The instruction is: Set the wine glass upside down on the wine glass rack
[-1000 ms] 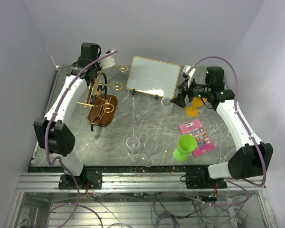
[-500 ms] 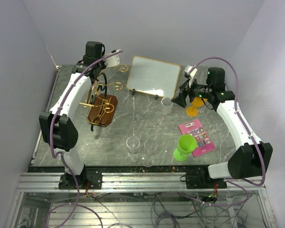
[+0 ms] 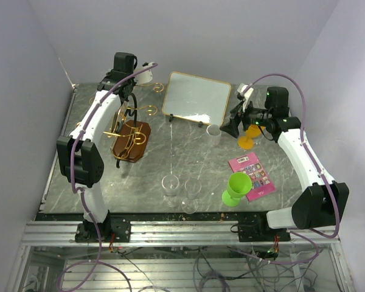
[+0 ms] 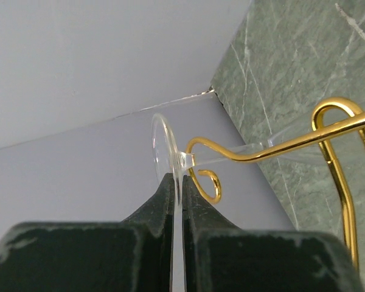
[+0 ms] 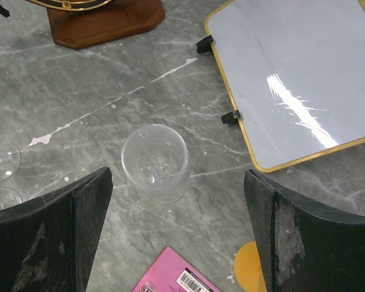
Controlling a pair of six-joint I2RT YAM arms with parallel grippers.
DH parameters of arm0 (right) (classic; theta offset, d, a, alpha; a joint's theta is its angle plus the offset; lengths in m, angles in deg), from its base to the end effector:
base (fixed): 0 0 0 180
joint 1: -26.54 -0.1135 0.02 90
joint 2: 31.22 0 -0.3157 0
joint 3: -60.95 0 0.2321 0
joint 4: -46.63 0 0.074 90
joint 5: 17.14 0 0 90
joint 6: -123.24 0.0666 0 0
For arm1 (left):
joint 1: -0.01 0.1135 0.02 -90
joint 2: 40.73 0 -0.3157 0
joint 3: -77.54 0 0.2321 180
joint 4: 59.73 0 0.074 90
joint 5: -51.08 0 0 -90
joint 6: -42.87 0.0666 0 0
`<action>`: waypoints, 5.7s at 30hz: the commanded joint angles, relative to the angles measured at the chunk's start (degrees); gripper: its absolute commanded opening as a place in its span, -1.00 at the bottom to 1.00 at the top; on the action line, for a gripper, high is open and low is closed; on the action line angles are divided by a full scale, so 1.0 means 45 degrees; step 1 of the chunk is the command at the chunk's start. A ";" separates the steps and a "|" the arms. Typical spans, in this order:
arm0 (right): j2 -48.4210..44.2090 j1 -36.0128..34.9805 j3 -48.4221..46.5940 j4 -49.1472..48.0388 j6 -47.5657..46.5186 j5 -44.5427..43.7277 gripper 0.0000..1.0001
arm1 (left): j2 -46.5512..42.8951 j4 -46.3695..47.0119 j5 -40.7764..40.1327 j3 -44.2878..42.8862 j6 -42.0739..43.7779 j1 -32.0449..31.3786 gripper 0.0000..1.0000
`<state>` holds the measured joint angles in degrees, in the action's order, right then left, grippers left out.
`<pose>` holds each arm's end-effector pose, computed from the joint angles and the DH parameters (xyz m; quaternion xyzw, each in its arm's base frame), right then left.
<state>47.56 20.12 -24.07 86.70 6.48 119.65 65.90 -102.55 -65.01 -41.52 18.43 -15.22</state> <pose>0.2814 0.0805 0.3818 -0.4103 0.7226 0.2685 0.4871 0.4442 -0.0906 0.3983 0.4624 0.7165 0.3832 0.3550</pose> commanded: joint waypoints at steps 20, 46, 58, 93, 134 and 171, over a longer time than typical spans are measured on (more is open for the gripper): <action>-0.0047 0.0080 0.0187 -0.0373 0.0117 0.0247 0.78 | -0.0397 0.0527 -0.1603 -0.0020 -0.1198 0.0082 -0.86; -0.0027 0.0083 0.0237 -0.0404 0.0077 0.0170 0.79 | -0.0270 0.0887 -0.1701 -0.0392 0.0367 0.0064 -0.86; -0.0027 0.0078 0.0274 -0.0399 0.0035 0.0124 0.79 | 0.0555 -0.0503 -0.2069 -0.1412 0.0581 0.0079 -0.86; 0.0022 0.0078 0.0403 -0.0488 0.0067 0.0131 0.81 | -0.0609 -0.1467 -0.1270 -0.0239 -0.0952 -0.0181 -0.85; -0.0200 0.0097 0.0484 -0.0633 0.0123 -0.0066 0.81 | -0.1713 -0.2842 -0.0045 -0.0889 -0.2617 -0.0250 0.14; 0.3493 -0.2891 -0.3494 0.3374 0.0519 -0.6767 -0.20 | -0.5199 -0.1079 0.2465 -0.0154 -0.7359 -0.0328 0.99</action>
<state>61.83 8.32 -37.06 97.91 9.54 90.78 43.58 -109.96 -55.09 -42.94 -14.79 -16.22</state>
